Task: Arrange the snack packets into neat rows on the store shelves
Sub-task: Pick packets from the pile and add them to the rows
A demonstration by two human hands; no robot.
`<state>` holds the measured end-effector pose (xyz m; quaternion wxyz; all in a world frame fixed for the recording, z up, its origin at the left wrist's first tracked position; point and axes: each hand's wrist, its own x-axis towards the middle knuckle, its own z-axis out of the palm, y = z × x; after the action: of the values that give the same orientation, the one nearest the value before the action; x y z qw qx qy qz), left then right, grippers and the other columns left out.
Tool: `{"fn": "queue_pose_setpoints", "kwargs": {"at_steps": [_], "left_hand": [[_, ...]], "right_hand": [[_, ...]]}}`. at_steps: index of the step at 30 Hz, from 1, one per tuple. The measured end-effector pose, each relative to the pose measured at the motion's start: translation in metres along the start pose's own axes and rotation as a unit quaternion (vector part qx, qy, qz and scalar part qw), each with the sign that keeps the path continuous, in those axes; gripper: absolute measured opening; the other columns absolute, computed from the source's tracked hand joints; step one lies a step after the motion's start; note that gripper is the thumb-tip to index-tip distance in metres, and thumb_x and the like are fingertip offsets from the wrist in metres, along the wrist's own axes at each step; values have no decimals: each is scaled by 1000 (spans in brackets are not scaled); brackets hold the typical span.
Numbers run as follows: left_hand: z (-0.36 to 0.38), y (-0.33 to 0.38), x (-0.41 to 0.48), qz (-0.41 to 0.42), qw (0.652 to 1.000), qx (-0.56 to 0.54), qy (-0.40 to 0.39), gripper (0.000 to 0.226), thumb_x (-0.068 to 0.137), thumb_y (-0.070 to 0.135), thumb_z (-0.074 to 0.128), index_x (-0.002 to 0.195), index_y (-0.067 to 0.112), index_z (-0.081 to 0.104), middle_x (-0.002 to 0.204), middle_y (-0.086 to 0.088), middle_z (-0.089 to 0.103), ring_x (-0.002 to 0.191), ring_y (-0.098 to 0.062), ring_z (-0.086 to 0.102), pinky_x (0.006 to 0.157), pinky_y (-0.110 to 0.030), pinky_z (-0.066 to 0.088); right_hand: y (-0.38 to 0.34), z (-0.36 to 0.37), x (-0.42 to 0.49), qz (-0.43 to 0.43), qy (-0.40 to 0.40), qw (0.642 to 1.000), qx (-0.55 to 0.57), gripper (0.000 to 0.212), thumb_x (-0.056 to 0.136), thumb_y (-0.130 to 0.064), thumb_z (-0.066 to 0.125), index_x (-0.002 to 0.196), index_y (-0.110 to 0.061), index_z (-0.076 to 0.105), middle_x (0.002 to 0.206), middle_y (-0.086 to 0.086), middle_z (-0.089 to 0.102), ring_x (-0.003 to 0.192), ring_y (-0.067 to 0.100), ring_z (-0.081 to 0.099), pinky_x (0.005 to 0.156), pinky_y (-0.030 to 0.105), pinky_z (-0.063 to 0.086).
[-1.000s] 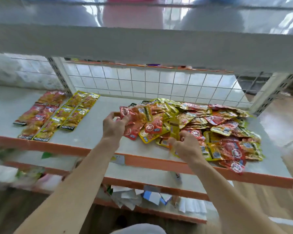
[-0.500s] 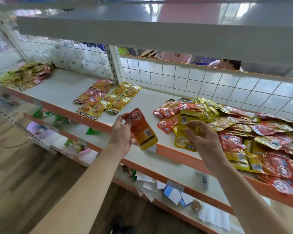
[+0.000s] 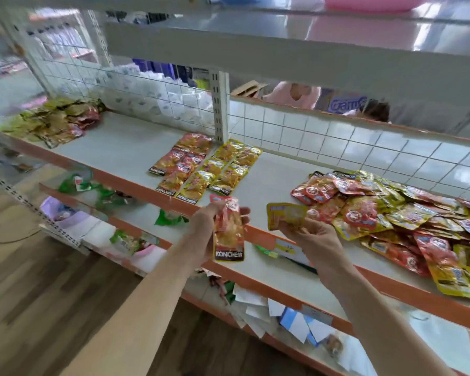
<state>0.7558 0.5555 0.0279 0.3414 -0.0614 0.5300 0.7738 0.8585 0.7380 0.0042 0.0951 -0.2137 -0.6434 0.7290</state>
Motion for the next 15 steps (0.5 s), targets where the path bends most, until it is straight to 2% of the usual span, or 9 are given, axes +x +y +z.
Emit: {"fn": "queue_pose_setpoints", "kwargs": {"at_steps": [1,3,5,7,8,10,12,13,15], "left_hand": [[-11,5,0,11,999,36,7,31,105,23,42,117,2,61,109,-20,72,87,-28,67,78,-38,55],[-35,13,1,44,991,119,28,26,105,27,48,110,8,65,108,-16,73,94,-31,69,87,-45,56],[-58,21,2,72,985,152,37,19,100,30,56,101,15,68,100,-11,74,86,-26,73,76,-40,61],[-80,31,2,93,983,155,35,16,95,33,63,101,20,70,90,-4,77,77,-17,75,62,-30,60],[-90,35,2,101,981,163,41,17,91,36,65,101,23,71,89,-4,78,78,-19,75,63,-32,60],[-109,46,1,118,976,179,49,22,84,44,69,94,25,74,97,-15,76,89,-32,74,77,-47,62],[-125,55,1,118,973,192,53,25,88,46,68,87,22,75,103,-26,71,94,-43,70,90,-61,55],[-133,57,1,112,973,193,53,24,95,41,65,89,20,74,102,-26,70,95,-45,69,92,-62,53],[-144,61,2,96,977,183,44,17,101,21,55,95,19,70,94,-16,74,93,-39,70,90,-54,56]], "right_hand": [[1,14,1,-3,8,1000,-2,13,85,-4,73,88,-16,77,80,-8,77,75,-2,69,70,10,51],[7,39,5,1,19,1000,-11,7,82,-16,78,87,-18,81,96,5,77,86,10,72,78,19,56],[12,63,7,16,25,1000,0,19,80,-24,78,97,-15,81,110,15,72,96,25,73,85,32,58],[15,85,7,27,34,999,19,23,82,-18,75,104,-10,77,104,13,76,93,28,73,89,37,57],[16,96,7,26,35,999,30,26,80,-19,75,104,-10,77,101,11,77,92,29,73,90,40,57],[16,117,6,25,42,998,44,31,73,-24,76,102,-12,77,99,12,77,94,33,73,92,44,56],[18,136,6,19,58,997,52,33,69,-25,77,100,-13,76,99,11,77,96,34,73,91,44,57],[18,144,6,20,68,996,58,33,70,-24,77,101,-13,76,99,10,77,95,32,73,90,43,57],[19,157,5,14,76,995,67,35,73,-20,77,108,-12,73,100,7,77,93,26,74,86,39,57]]}}
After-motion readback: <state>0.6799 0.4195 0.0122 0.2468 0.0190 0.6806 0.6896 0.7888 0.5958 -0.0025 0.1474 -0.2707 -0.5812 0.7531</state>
